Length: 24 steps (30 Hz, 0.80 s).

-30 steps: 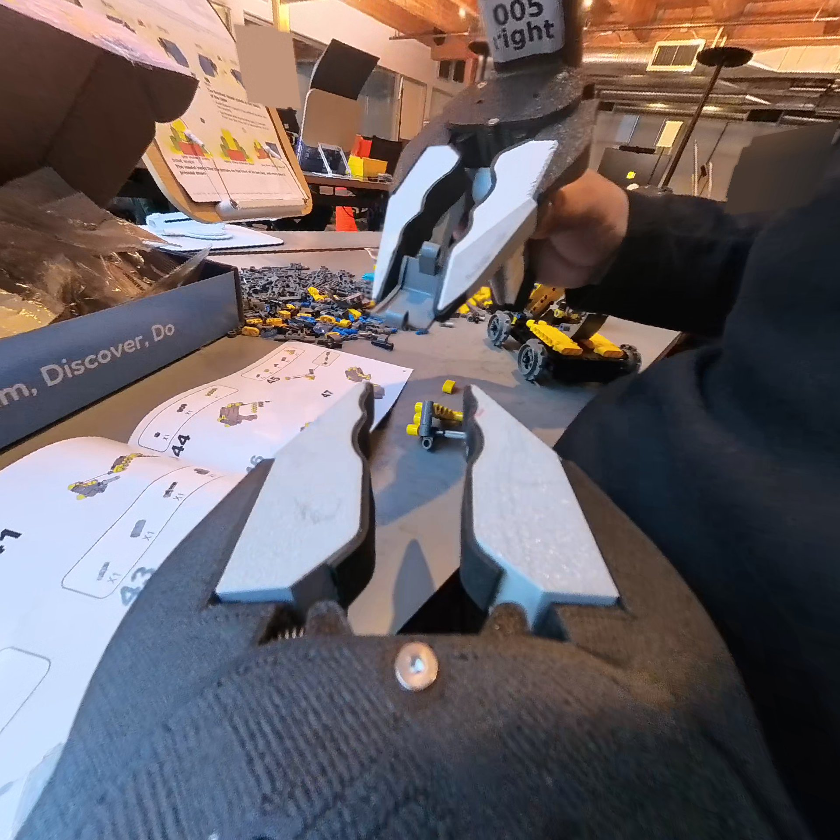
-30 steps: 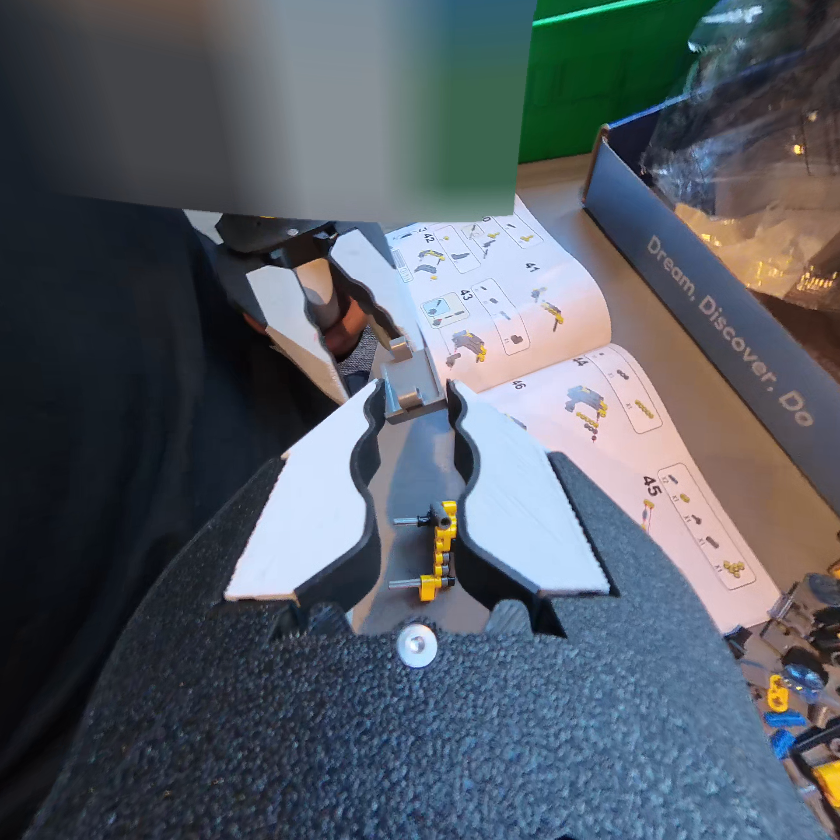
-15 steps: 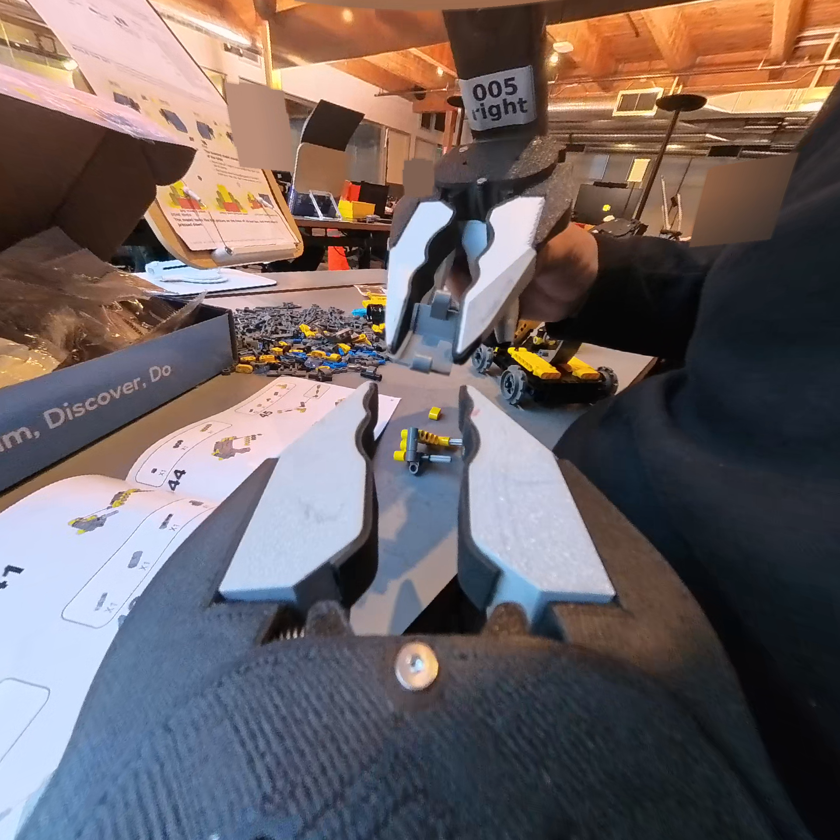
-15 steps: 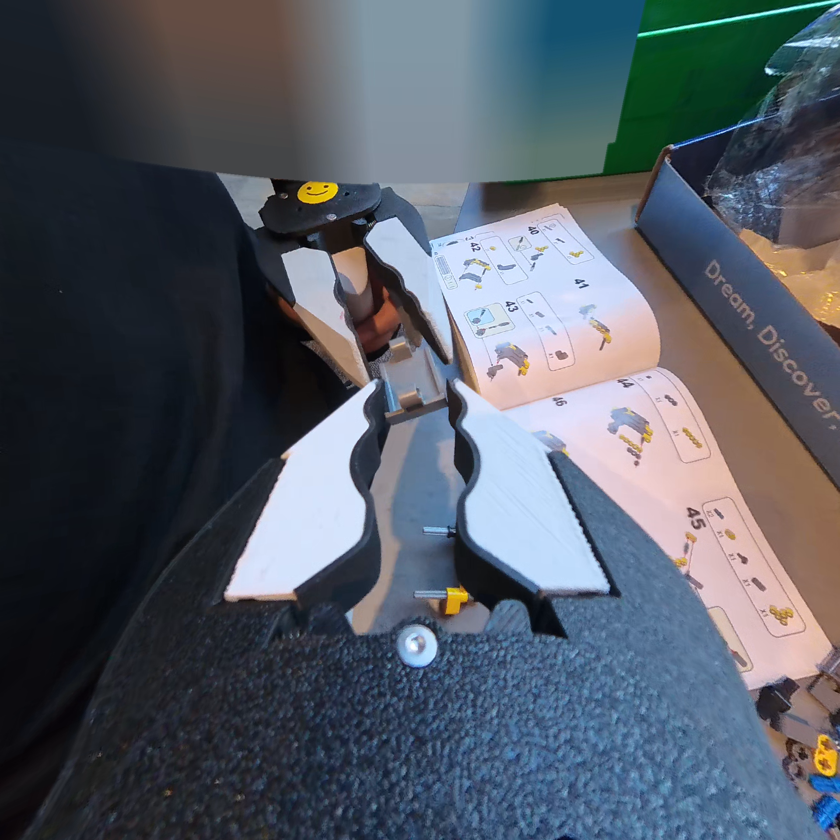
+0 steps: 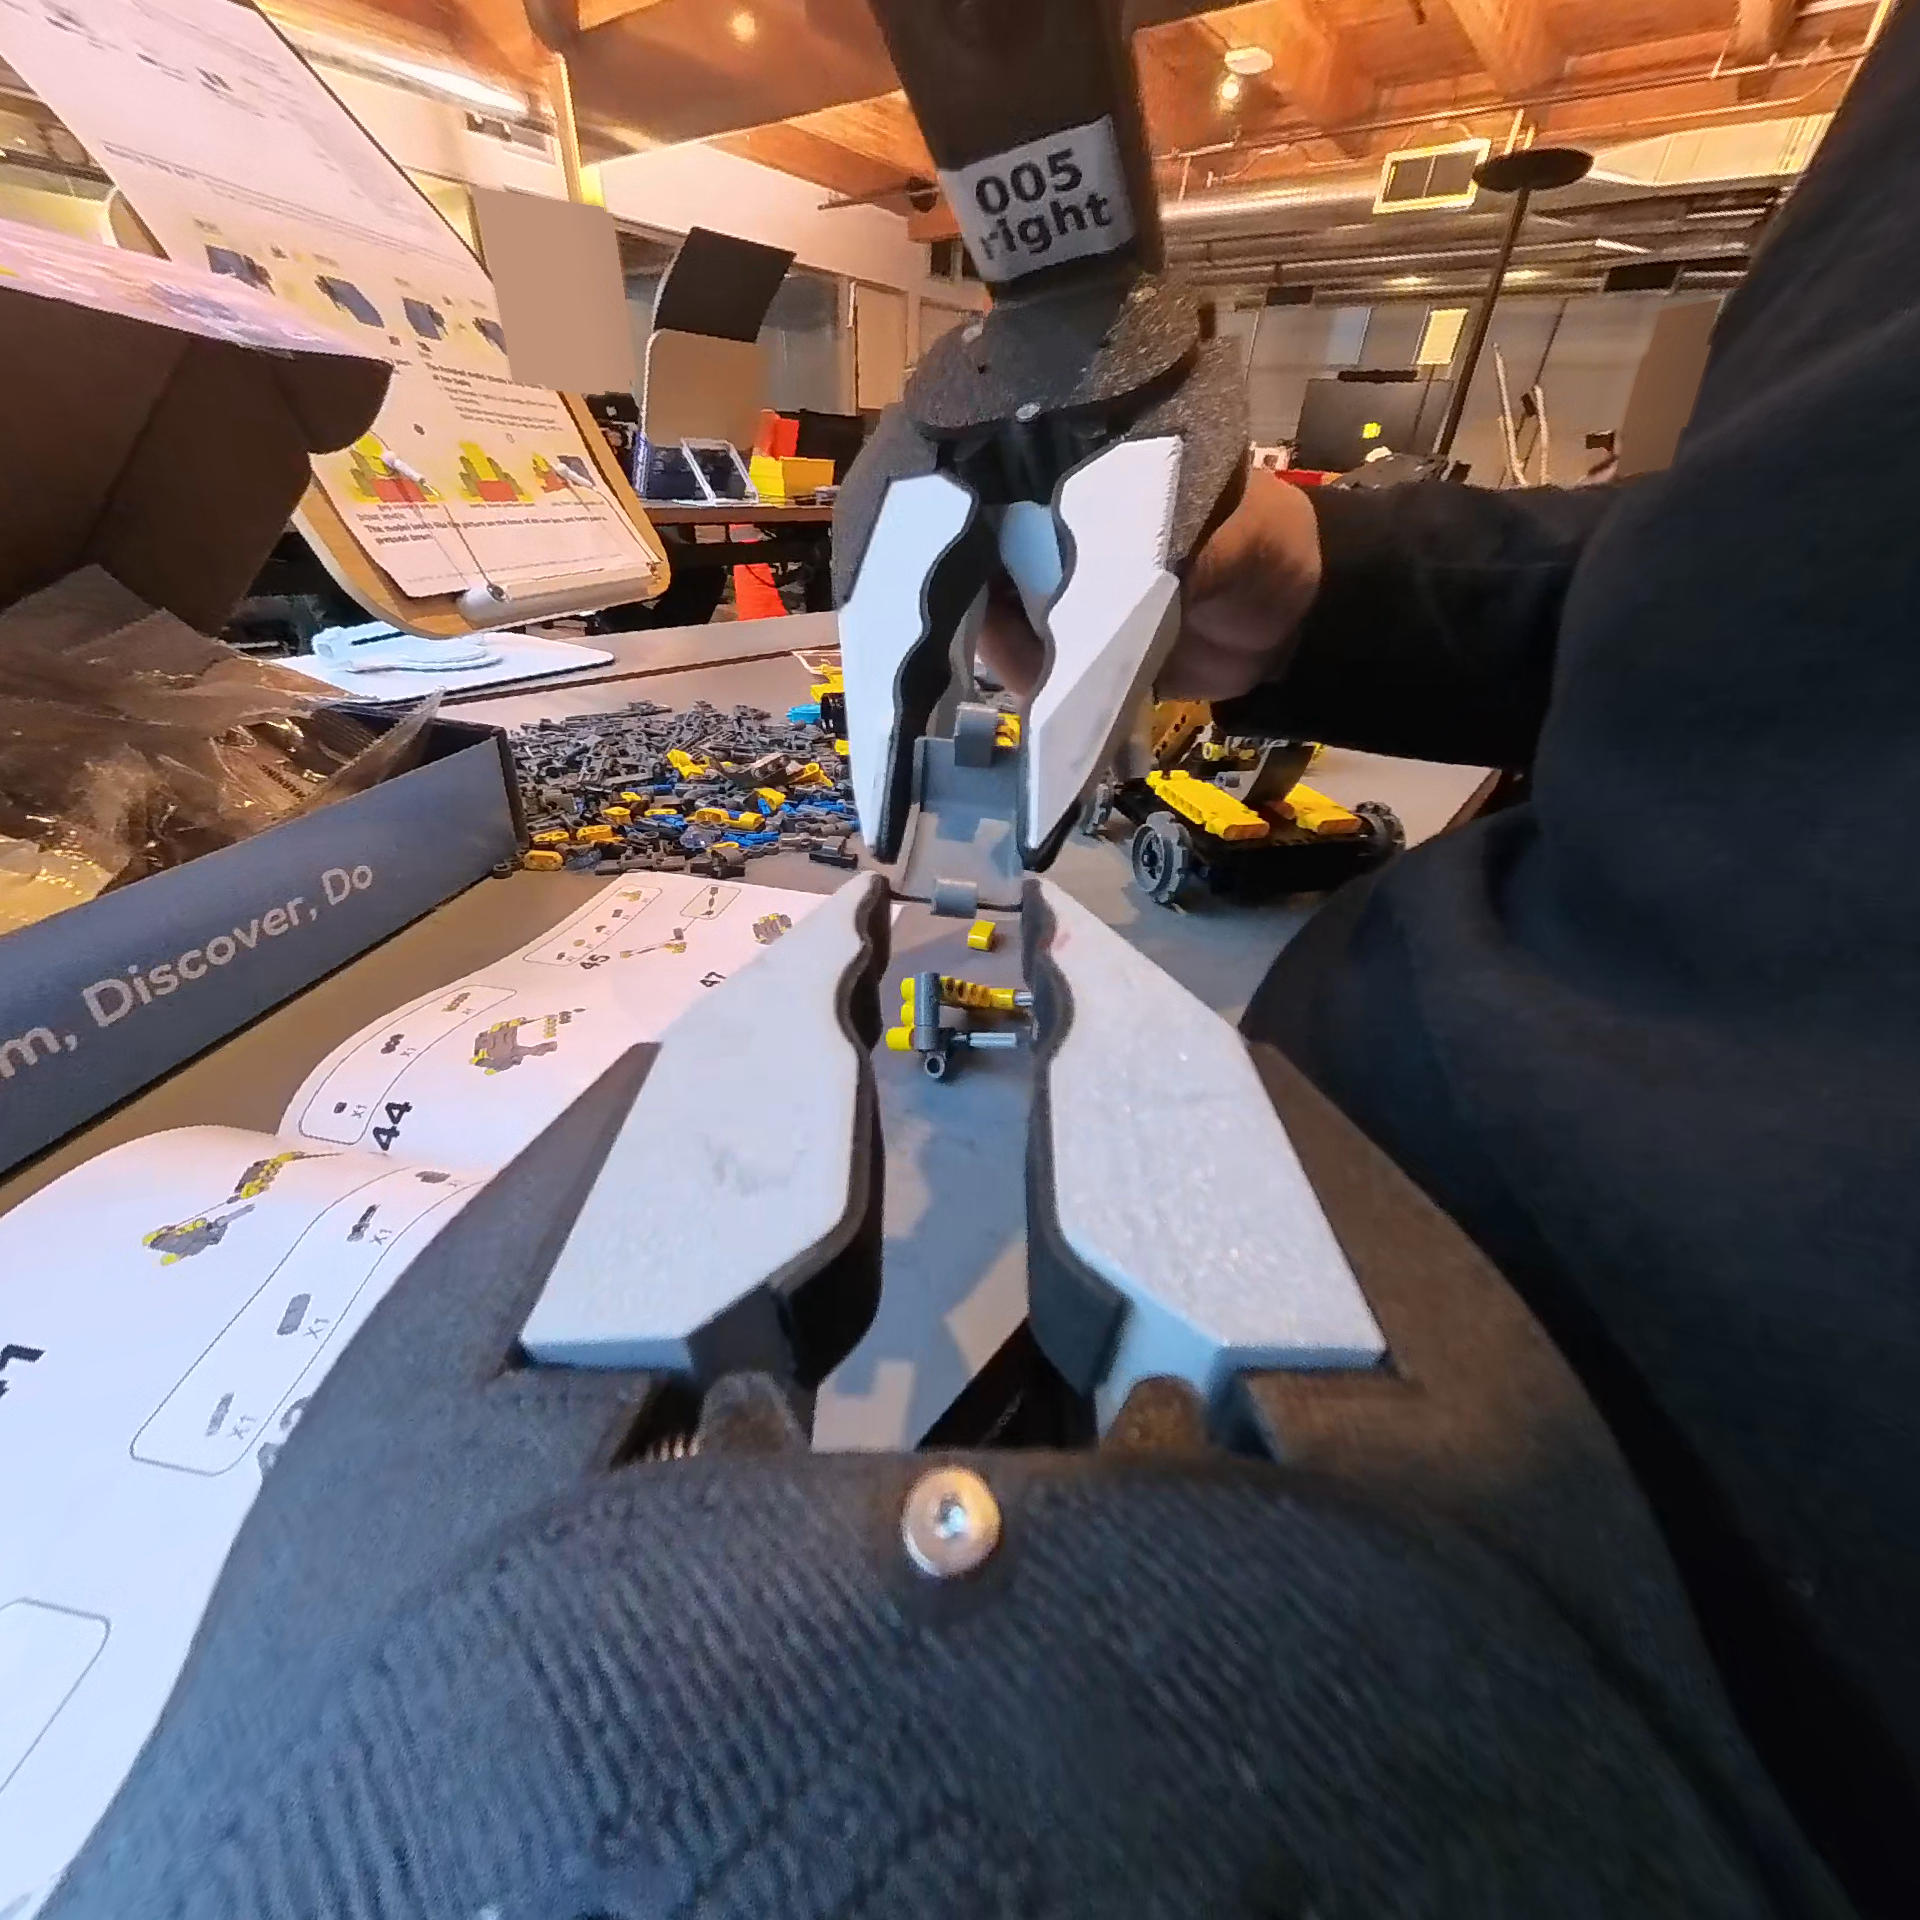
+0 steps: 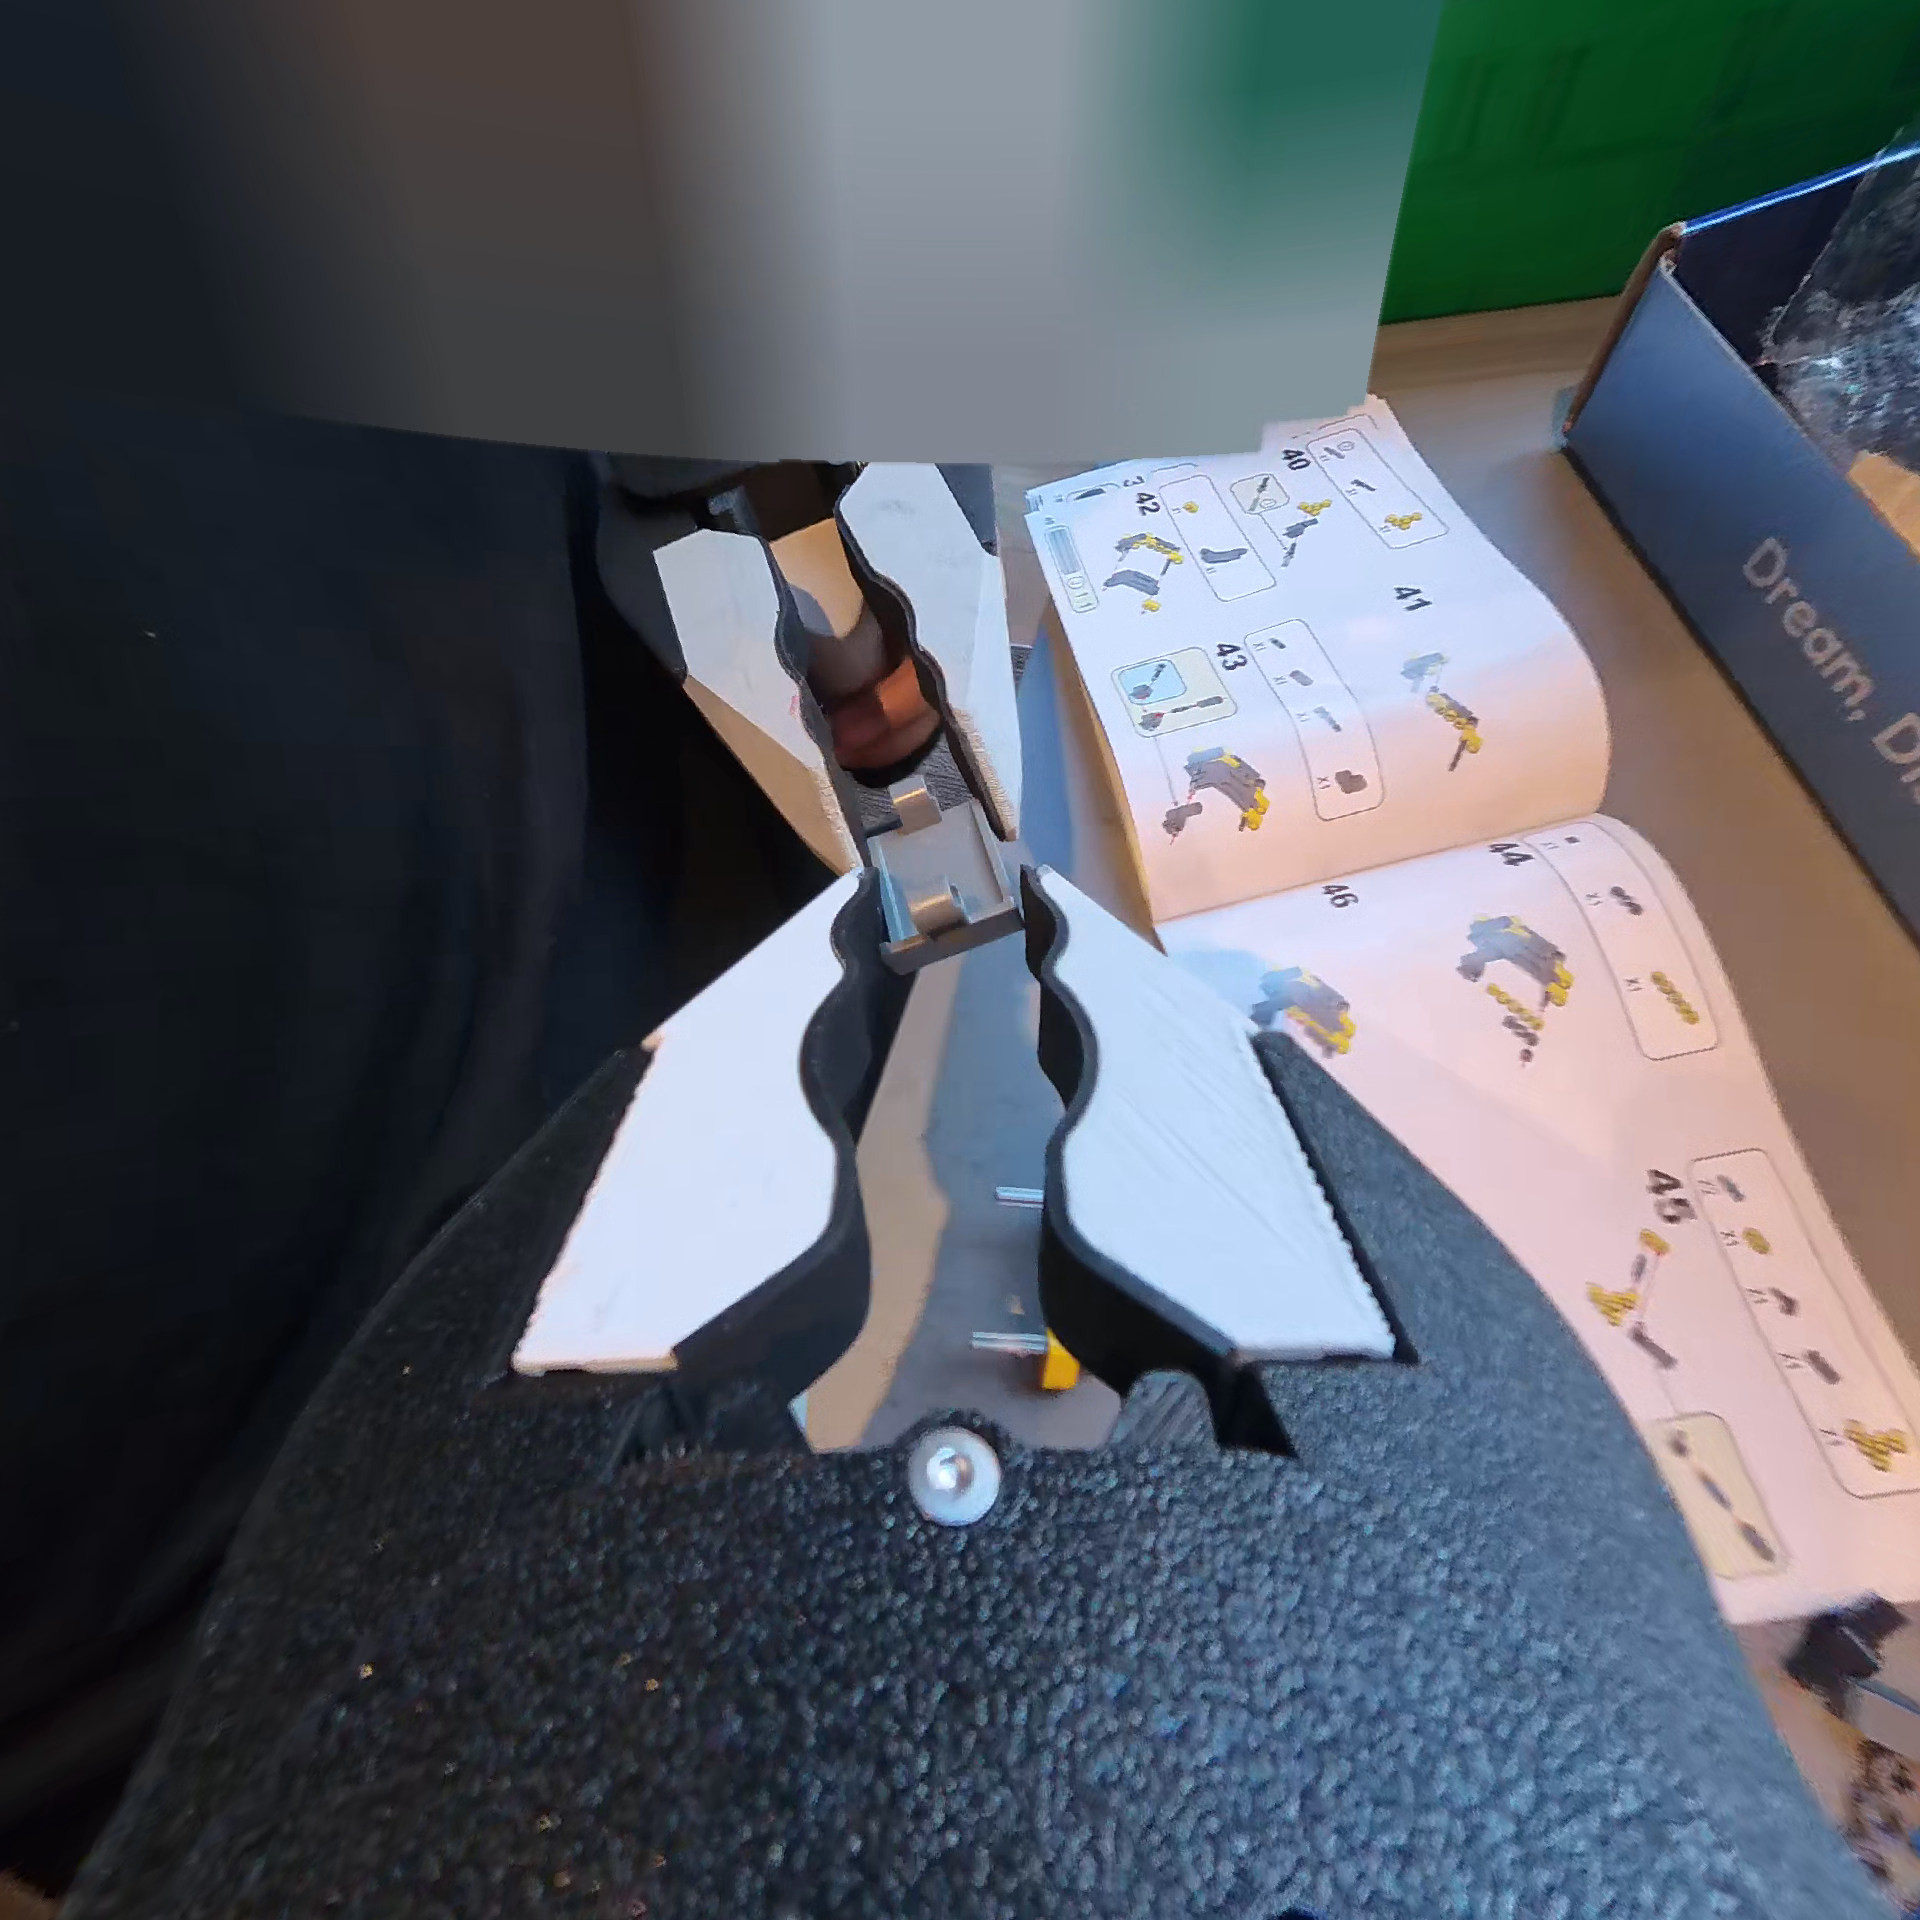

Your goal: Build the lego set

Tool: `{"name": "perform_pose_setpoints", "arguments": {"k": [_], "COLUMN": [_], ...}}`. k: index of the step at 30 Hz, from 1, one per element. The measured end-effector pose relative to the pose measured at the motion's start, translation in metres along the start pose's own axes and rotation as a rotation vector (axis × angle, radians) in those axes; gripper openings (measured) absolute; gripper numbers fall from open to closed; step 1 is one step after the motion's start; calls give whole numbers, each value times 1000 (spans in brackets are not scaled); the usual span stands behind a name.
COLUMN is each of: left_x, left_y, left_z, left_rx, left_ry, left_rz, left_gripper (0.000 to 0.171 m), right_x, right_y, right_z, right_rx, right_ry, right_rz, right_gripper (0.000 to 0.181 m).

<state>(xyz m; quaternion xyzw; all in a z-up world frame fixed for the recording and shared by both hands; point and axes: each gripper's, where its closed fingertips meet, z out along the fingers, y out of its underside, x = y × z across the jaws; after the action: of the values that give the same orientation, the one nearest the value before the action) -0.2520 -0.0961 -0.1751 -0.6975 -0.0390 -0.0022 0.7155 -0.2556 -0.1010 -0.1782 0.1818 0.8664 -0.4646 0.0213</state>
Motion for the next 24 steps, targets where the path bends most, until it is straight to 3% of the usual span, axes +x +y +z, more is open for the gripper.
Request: {"name": "perform_pose_setpoints", "arguments": {"k": [11,24], "left_x": [4,-2], "left_y": [-9,-4], "left_z": [-3,-2], "left_rx": [21,5], "left_ry": [-11,-24], "left_rz": [43,-1], "left_gripper": [24,24], "right_x": [-5,4], "right_y": [0,8], "right_z": [-2,-7], "right_rx": [41,-6], "right_ry": [-66,-19], "right_rz": [49,33], "right_gripper": [27,25]}}
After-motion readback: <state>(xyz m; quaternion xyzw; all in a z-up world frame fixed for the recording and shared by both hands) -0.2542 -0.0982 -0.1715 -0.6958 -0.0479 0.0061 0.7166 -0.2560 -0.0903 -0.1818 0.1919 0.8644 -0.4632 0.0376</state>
